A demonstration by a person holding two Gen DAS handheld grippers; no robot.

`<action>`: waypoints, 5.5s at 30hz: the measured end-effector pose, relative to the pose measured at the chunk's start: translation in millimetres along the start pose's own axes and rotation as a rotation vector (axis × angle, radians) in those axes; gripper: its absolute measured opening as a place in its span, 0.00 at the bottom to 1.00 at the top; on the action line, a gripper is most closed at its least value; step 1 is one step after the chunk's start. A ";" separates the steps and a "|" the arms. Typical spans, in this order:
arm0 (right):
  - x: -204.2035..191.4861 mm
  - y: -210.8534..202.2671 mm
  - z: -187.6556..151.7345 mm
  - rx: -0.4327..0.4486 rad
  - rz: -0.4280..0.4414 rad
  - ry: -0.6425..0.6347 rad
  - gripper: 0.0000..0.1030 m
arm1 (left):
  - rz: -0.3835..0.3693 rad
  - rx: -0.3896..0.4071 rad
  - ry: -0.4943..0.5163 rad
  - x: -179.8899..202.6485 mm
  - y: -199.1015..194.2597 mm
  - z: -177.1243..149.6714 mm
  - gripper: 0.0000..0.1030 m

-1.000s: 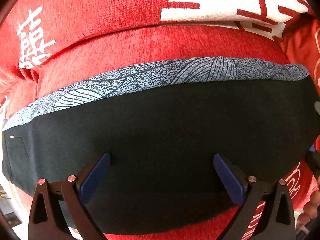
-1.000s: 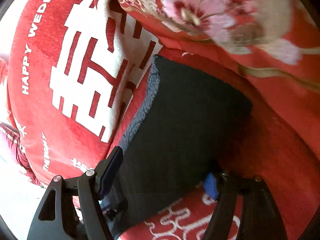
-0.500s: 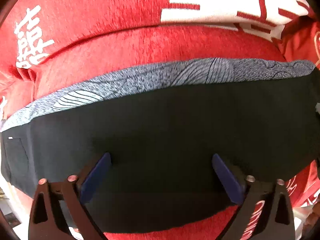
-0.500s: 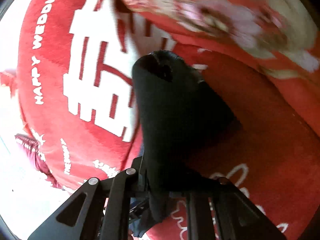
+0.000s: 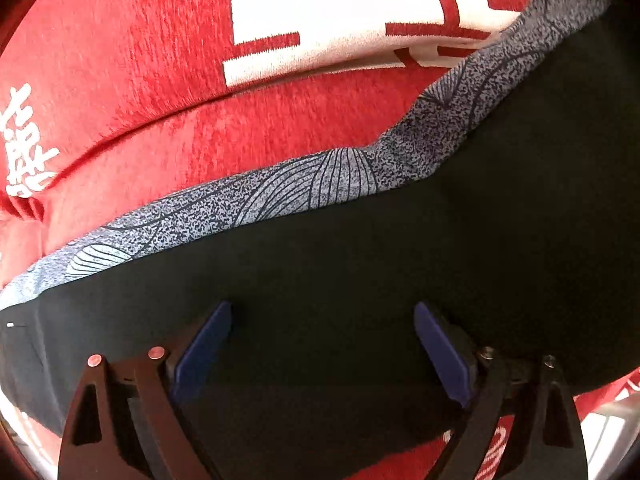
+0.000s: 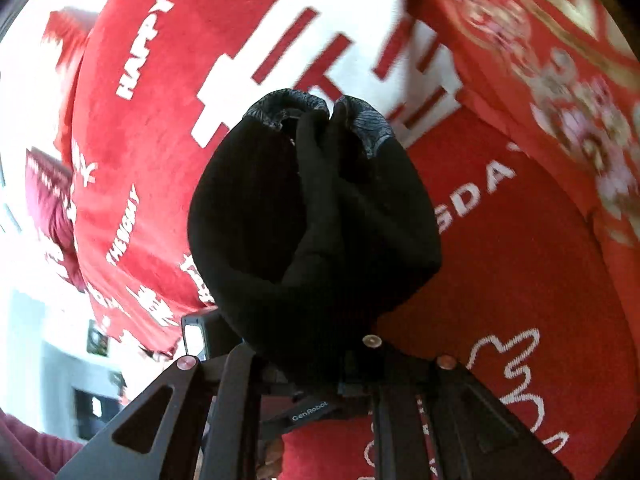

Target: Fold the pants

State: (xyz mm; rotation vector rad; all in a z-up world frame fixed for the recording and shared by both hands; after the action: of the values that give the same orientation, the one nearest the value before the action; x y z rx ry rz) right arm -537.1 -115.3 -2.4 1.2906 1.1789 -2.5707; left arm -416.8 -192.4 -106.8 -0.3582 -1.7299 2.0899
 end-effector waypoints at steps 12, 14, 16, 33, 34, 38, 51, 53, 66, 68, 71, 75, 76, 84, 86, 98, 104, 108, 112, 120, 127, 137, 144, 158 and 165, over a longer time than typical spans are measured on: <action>-106.5 37.2 -40.6 -0.056 -0.225 -0.356 0.17 | 0.001 0.078 -0.134 -149.4 -64.7 -28.2 0.90; -130.9 61.2 -62.7 -0.085 -0.266 -0.431 0.19 | 0.046 0.071 -0.183 -195.5 -72.4 -41.4 0.90; -148.2 87.7 -87.2 -0.120 -0.308 -0.505 0.21 | 0.084 0.067 -0.218 -233.4 -77.9 -54.2 0.91; -171.5 141.0 -206.1 -0.340 -0.289 -0.450 0.54 | 0.000 0.009 -0.270 -303.0 -80.6 -94.4 0.90; -163.7 138.4 -201.3 -0.338 -0.262 -0.349 0.54 | -0.037 0.010 -0.258 -292.4 -83.5 -89.6 0.90; -113.1 128.0 -187.0 -0.334 -0.127 0.041 0.54 | -0.154 -0.010 -0.216 -252.2 -81.3 -73.2 0.90; -109.9 138.6 -187.1 -0.359 0.124 0.307 0.54 | -0.224 -0.009 -0.286 -245.4 -83.8 -81.4 0.90; -106.9 140.4 -188.7 -0.359 0.117 0.317 0.54 | -0.267 -0.008 -0.248 -232.7 -85.5 -72.8 0.90; -76.9 99.4 -171.6 -0.316 0.048 0.295 0.54 | -0.371 -0.092 -0.080 -176.8 -69.2 -63.1 0.06; -75.8 89.6 -167.1 -0.304 0.048 0.294 0.54 | -0.360 -0.056 -0.024 -174.0 -91.4 -68.3 0.06; -75.9 79.4 -164.8 -0.308 0.035 0.271 0.54 | -0.337 -0.074 -0.010 -178.6 -91.9 -85.2 0.06; -69.9 77.4 -168.4 -0.349 -0.011 0.211 0.54 | -0.302 -0.105 -0.047 -183.0 -57.9 -109.1 0.06; -69.4 77.7 -167.3 -0.361 -0.023 0.186 0.54 | -0.310 -0.082 -0.075 -184.9 -57.7 -108.1 0.06; -60.8 87.0 -92.1 -0.321 -0.097 -0.046 0.57 | -0.316 -0.090 -0.124 -192.6 -59.5 -110.4 0.06; -52.4 101.7 -62.7 -0.322 -0.123 -0.110 0.59 | -0.314 -0.089 -0.134 -192.3 -59.4 -111.1 0.06; -22.3 188.1 -27.9 -0.557 -0.004 -0.016 0.36 | -0.299 -0.107 -0.184 -193.5 -58.8 -107.0 0.06; -13.0 171.0 -29.5 -0.500 -0.076 0.017 0.36 | -0.282 -0.099 -0.122 -187.4 -53.5 -101.3 0.06; -16.8 178.5 -30.8 -0.454 -0.128 0.030 0.45 | -0.212 -0.093 -0.140 -196.4 -57.8 -103.3 0.35; -27.2 155.2 -39.2 -0.438 -0.177 -0.031 0.54 | -0.135 -0.068 -0.183 -213.9 -72.0 -104.5 0.56; -33.8 92.9 -60.1 -0.378 -0.214 -0.055 0.55 | -0.141 0.011 -0.131 -189.0 -90.4 -73.8 0.56; -28.0 90.9 -74.6 -0.388 -0.224 -0.005 0.55 | -0.099 -0.092 -0.158 -178.6 -51.5 -73.1 0.56; -55.5 84.4 -81.6 -0.375 -0.280 -0.153 0.55 | -0.103 -0.102 -0.223 -202.0 -38.5 -96.0 0.67; -80.2 86.7 -85.1 -0.348 -0.282 -0.256 0.55 | -0.166 -0.037 -0.349 -235.3 -58.5 -79.6 0.67; -148.7 164.5 -128.0 -0.453 -0.080 -0.307 0.55 | -0.483 -0.041 -0.359 -229.5 -34.2 -40.3 0.67; -147.6 191.0 -161.3 -0.522 -0.073 -0.297 0.55 | -0.608 -0.047 -0.401 -225.0 -28.8 -30.8 0.53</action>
State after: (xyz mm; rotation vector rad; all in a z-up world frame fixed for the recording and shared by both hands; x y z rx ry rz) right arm -266.5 -190.4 -75.7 0.7403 1.6874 -2.1663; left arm -199.7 -264.6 -97.7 0.5524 -1.7993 1.7373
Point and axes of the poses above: each gripper's, at about its wrist camera, not at the fingertips, and y roughly the way its jaws point, x to its right, z to its top, the point moved 7 cm from there along y, roughly the way its jaws point
